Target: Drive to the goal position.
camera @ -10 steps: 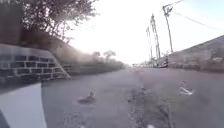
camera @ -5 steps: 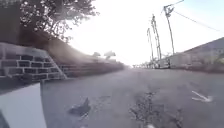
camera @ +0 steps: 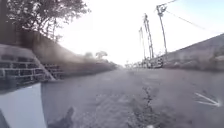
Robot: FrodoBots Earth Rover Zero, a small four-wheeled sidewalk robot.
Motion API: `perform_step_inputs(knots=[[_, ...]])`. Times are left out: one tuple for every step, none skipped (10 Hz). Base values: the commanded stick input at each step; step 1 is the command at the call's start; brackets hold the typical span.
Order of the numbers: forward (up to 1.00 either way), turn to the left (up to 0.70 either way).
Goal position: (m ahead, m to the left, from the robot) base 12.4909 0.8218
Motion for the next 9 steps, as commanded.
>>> perform_step_inputs(knots=[[0.70,0.00],[0.70,0.00],[0.70,0.00],[0.70,0.00],[0.70,0.00],[0.70,0.00],[0.70,0.00],[0.70,0.00],[0.70,0.00]])
